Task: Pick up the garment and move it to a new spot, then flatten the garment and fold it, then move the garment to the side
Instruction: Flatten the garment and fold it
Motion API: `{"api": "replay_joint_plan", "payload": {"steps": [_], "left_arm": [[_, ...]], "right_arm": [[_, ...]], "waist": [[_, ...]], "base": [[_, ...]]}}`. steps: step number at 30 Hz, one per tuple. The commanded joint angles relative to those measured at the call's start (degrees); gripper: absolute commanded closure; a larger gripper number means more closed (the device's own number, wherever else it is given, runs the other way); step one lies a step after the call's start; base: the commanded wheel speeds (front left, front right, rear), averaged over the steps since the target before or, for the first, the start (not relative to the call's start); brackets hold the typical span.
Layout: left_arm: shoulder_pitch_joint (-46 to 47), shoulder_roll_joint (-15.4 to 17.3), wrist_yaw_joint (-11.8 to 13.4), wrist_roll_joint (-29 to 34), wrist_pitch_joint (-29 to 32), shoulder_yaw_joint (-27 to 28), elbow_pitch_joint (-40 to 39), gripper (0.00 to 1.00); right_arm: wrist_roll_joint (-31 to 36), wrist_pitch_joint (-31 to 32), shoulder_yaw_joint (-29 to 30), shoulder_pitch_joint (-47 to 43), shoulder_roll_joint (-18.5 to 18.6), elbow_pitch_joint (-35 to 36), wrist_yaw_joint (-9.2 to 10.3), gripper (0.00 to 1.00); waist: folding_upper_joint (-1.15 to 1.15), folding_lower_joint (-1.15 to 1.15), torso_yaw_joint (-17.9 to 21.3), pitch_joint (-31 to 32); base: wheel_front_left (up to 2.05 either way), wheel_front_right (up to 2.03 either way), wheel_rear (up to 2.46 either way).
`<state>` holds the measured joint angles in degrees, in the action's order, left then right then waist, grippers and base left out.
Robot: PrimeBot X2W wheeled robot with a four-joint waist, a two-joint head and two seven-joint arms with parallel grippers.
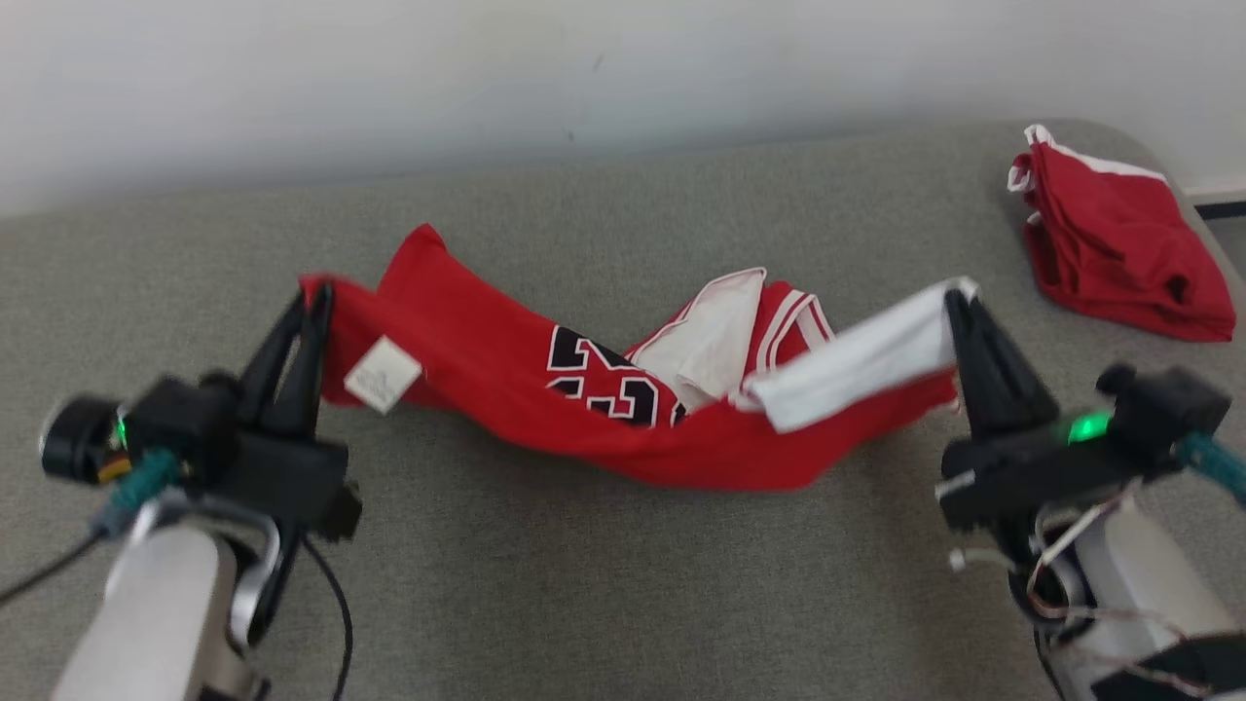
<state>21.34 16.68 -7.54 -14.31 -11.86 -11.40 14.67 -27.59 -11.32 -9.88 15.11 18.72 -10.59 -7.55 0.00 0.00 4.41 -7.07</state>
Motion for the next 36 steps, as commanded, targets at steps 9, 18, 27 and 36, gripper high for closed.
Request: {"api": "replay_joint_plan", "payload": {"steps": [9,18,27,36], "left_arm": [[31.9,8.7,0.2,-7.8,7.3,-9.1,0.5,1.0],[64.1,12.1,0.1,-15.7,10.3,-13.3,10.4,1.0],[83.4,10.7,0.2,-18.4,8.2,-17.7,21.8,1.0],[93.9,9.9,0.1,-22.4,4.6,-22.6,30.0,1.0]], "right_arm": [[-5.6,4.9,-1.3,33.1,2.2,-5.6,0.16,1.0],[-9.8,9.7,-3.5,67.5,3.3,-16.5,0.16,1.0],[-10.5,10.5,-6.1,88.1,3.5,-28.1,0.16,1.0],[-9.7,9.6,-10.3,99.7,3.6,-35.5,0.16,1.0]], "waist": [[0.0,0.0,0.0,-14.6],[0.0,0.0,1.1,-26.5],[0.0,0.0,1.5,-30.9],[0.0,0.0,1.2,-33.0]], "base": [[0.0,0.0,0.0],[0.0,0.0,0.0],[0.0,0.0,0.0],[0.0,0.0,0.0]]}}
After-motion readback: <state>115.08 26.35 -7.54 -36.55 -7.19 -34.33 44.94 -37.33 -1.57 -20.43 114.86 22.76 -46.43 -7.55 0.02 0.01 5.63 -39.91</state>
